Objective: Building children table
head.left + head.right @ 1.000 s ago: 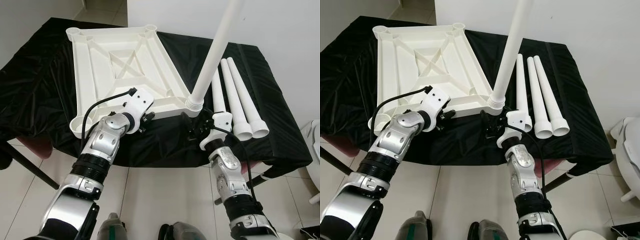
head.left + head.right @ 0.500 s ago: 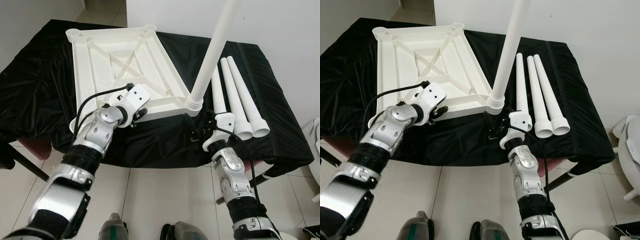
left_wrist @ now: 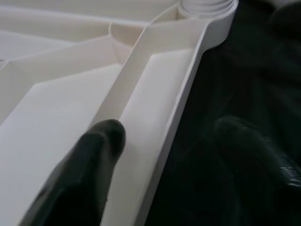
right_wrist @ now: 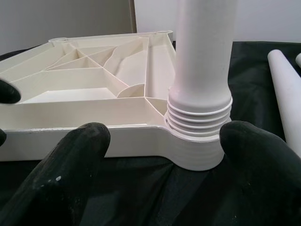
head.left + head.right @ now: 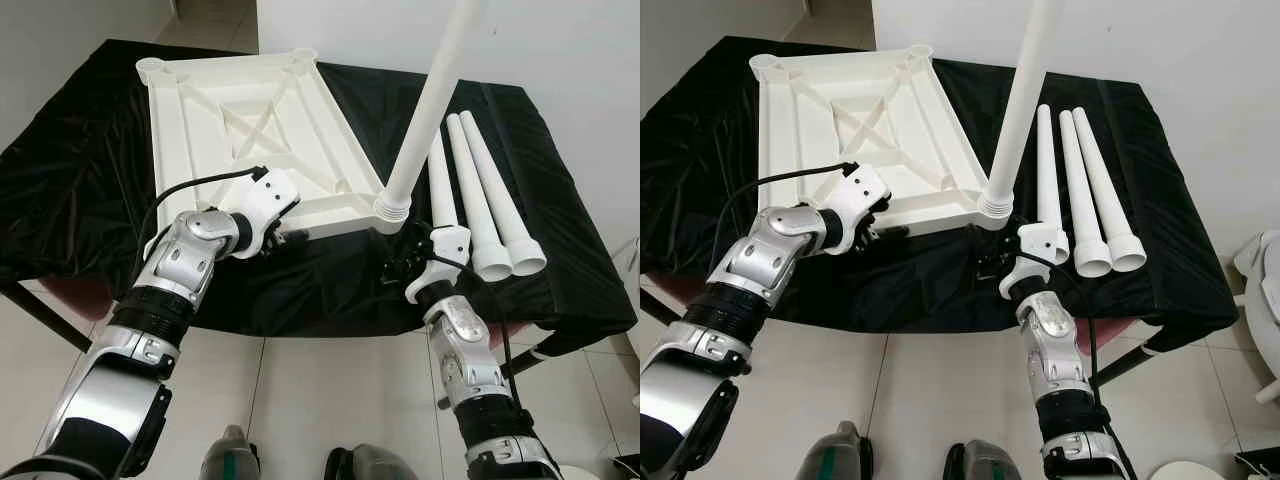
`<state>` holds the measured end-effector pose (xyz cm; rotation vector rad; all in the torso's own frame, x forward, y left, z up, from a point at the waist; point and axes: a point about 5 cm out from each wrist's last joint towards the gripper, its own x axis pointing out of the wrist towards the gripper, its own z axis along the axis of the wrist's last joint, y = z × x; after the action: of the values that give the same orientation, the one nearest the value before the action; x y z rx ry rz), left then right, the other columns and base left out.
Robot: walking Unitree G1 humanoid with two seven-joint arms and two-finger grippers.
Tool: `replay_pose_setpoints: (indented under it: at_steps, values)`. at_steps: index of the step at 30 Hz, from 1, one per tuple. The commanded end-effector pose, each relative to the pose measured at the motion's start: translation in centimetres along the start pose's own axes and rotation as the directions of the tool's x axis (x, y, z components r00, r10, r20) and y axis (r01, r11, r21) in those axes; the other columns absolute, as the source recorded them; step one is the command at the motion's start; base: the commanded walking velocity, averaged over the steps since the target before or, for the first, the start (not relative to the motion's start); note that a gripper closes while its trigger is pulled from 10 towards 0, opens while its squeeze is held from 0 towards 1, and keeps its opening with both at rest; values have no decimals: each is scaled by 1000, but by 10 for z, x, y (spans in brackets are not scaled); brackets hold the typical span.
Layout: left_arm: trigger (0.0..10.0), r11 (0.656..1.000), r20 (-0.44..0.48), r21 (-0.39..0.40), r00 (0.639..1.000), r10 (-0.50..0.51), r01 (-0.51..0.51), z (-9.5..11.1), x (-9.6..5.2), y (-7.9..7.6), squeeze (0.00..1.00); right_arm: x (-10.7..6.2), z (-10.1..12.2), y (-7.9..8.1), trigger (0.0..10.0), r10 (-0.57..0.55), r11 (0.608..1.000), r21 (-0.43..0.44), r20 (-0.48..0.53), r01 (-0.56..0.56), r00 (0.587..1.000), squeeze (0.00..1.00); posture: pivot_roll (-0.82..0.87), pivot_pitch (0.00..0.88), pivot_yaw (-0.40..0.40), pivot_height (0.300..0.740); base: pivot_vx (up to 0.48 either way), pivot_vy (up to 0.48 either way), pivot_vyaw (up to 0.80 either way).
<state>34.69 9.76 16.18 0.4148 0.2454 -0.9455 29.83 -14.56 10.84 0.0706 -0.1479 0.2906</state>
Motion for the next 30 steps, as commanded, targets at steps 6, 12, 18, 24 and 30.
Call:
replay_pose_setpoints:
  at_steps: [6, 12, 18, 24, 30]
  values:
    - [10000, 1000, 12, -19, 1000, -24, 24, -2, -2, -4, 0, -3, -3, 5, 10000, 36, 999, -29, -20, -37, 999, 0, 3, 9, -32, 740, 0, 0, 0]
    - [10000, 999, -57, -44, 998, 21, -23, -15, 2, -2, 0, -1, -1, 5, 10000, 44, 998, -36, -19, -45, 999, 0, 4, 10, -36, 740, 0, 0, 0]
    - [10000, 991, -116, -89, 990, 86, -96, -24, 5, 3, 0, -1, -1, 6, 10000, 47, 998, -40, -20, -47, 999, 0, 2, 10, -36, 740, 0, 0, 0]
    - [10000, 975, -161, -132, 974, 159, -181, -31, 6, 11, 0, -1, -1, 6, 10000, 43, 998, -41, -19, -43, 999, 0, -3, 8, -32, 740, 0, 0, 0]
    - [10000, 957, -156, -171, 966, 207, -233, -29, 5, 19, 0, -1, -1, 7, 10000, 40, 998, -42, -18, -41, 999, 0, -3, 8, -32, 740, 0, 0, 0]
